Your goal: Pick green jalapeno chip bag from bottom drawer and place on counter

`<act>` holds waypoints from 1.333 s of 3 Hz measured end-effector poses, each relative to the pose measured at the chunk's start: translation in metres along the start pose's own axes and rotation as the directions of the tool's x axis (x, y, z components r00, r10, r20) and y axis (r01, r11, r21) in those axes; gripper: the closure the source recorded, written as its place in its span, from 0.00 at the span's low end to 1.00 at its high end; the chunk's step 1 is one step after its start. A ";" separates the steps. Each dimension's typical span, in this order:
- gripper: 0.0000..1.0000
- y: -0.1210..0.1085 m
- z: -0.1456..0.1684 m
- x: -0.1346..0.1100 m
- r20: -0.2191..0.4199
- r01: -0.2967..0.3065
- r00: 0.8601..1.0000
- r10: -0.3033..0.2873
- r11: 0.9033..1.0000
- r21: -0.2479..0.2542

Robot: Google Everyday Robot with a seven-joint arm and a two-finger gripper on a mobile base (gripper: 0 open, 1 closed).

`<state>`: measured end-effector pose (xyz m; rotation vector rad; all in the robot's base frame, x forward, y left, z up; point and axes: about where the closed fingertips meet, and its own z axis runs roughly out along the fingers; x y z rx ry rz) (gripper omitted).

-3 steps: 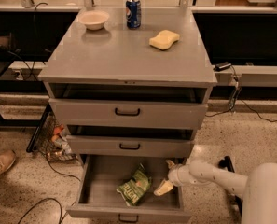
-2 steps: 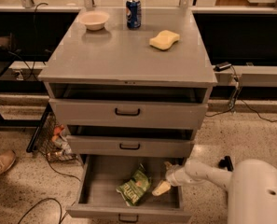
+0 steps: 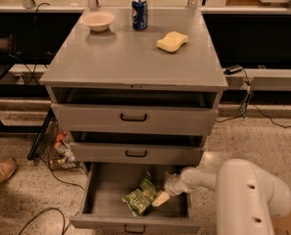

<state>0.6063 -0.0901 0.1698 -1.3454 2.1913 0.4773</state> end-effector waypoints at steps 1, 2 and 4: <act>0.00 0.007 0.026 -0.007 -0.020 0.009 1.000 -0.009 1.000 -0.023; 0.00 0.015 0.048 -0.014 -0.040 0.026 0.999 -0.028 0.998 -0.057; 0.43 0.026 0.057 -0.018 -0.038 0.036 0.999 -0.039 0.997 -0.070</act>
Offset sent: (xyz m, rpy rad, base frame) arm 0.0084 0.0653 -0.0437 -0.0380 0.0662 0.0957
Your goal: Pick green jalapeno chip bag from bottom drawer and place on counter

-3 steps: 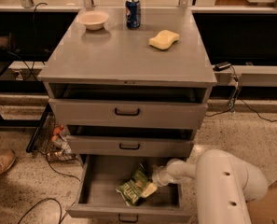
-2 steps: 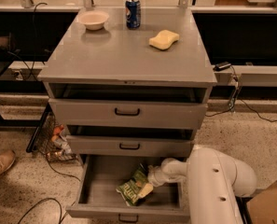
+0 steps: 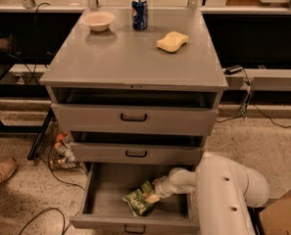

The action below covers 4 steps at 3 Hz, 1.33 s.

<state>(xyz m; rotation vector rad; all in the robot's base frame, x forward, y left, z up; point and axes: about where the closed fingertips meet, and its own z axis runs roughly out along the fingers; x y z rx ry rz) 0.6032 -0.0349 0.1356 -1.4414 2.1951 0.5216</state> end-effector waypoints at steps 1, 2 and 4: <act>0.66 0.015 -0.015 -0.003 0.025 0.017 1.000 -0.017 1.000 -0.001; 0.89 0.049 -0.054 -0.019 0.101 0.082 0.992 -0.078 0.996 -0.033; 1.00 0.122 -0.200 -0.059 0.294 0.219 0.932 -0.210 0.976 0.005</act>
Offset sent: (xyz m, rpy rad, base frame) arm -0.1032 -0.0283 0.1431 0.2470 -0.1386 0.1212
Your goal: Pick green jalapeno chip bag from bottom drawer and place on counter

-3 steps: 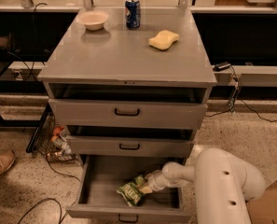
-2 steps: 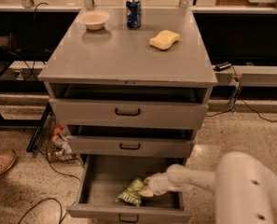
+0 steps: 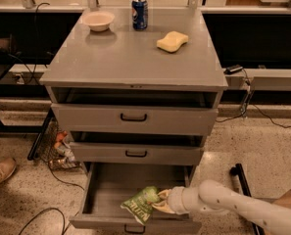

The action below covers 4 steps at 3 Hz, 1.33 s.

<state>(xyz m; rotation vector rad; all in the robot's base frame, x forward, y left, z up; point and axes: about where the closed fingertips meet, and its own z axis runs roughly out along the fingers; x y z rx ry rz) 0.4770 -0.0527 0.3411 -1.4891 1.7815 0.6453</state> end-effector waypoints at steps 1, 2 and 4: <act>1.00 0.013 -0.076 -0.038 0.024 0.055 0.998 -0.057 0.995 0.086; 1.00 0.012 -0.105 -0.025 0.013 0.028 0.999 -0.030 0.989 0.144; 1.00 0.008 -0.145 -0.071 0.040 0.110 0.992 -0.119 0.977 0.181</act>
Offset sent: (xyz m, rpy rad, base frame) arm -0.0230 -0.0261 0.0679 0.0077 -0.0897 -0.0235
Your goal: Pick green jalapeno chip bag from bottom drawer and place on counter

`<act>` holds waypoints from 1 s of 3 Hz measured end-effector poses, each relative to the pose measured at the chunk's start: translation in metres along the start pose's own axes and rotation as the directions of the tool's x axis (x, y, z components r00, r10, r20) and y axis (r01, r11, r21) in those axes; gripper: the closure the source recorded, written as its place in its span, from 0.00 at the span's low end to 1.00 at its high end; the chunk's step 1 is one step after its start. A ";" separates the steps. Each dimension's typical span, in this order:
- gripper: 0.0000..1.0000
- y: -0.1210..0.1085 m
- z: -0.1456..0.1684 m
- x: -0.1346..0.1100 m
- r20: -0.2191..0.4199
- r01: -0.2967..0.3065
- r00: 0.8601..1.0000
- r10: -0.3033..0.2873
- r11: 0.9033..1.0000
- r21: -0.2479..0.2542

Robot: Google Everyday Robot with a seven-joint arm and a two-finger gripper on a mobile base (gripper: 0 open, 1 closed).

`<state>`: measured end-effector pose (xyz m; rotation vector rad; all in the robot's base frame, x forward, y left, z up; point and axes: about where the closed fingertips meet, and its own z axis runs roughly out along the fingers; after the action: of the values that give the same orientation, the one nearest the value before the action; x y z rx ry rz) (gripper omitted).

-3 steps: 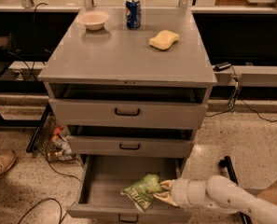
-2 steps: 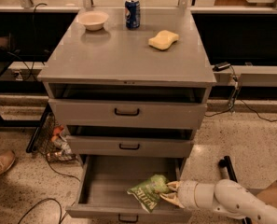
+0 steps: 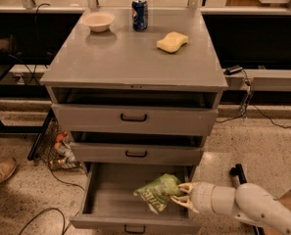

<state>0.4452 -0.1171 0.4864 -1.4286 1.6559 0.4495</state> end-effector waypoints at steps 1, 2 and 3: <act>1.00 -0.025 -0.060 -0.085 0.048 0.140 0.989 -0.143 0.988 0.059; 1.00 -0.055 -0.100 -0.175 0.081 0.271 0.957 -0.278 0.958 0.087; 1.00 -0.055 -0.100 -0.175 0.081 0.272 0.957 -0.279 0.958 0.087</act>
Offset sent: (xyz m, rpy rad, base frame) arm 0.0135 0.0255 0.3057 -0.0286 -0.4013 0.1667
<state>0.4501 -0.1000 0.6947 -1.5306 1.3601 0.2869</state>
